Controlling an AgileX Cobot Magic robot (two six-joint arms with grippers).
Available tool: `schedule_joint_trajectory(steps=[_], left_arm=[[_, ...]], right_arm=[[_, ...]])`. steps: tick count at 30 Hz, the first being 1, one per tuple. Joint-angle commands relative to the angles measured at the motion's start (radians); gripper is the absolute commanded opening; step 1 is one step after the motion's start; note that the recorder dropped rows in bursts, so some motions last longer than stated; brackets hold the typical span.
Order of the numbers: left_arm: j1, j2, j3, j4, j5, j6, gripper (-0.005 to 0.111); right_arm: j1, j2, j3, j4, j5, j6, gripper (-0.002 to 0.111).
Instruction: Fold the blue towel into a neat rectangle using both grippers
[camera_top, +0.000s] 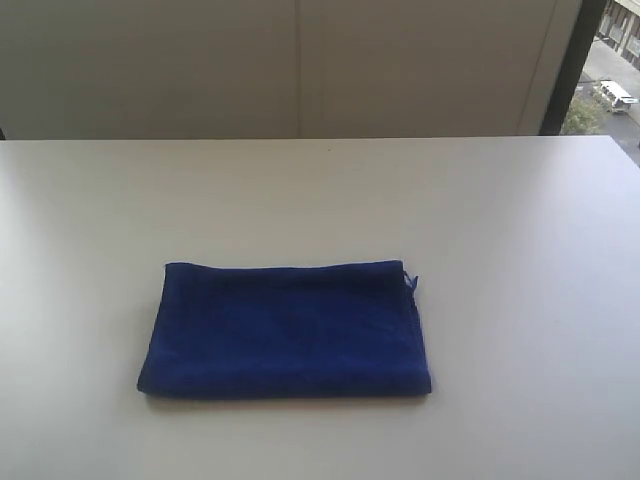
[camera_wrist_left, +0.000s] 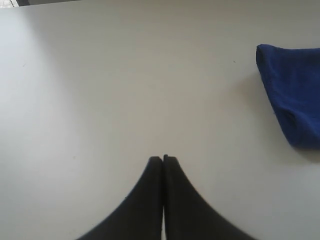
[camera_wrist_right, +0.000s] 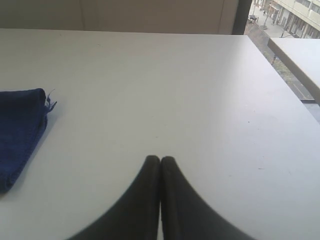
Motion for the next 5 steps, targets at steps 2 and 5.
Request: schedule_joint_trajectory(steps=[2, 5], left_arm=[[0.002, -0.004, 0.004, -0.003, -0.003, 0.000, 0.000], [0.002, -0.004, 0.004, -0.003, -0.003, 0.000, 0.000]], right_arm=[[-0.007, -0.005, 0.006, -0.008, -0.015, -0.009, 0.000], [-0.007, -0.005, 0.006, -0.008, -0.015, -0.009, 0.000]])
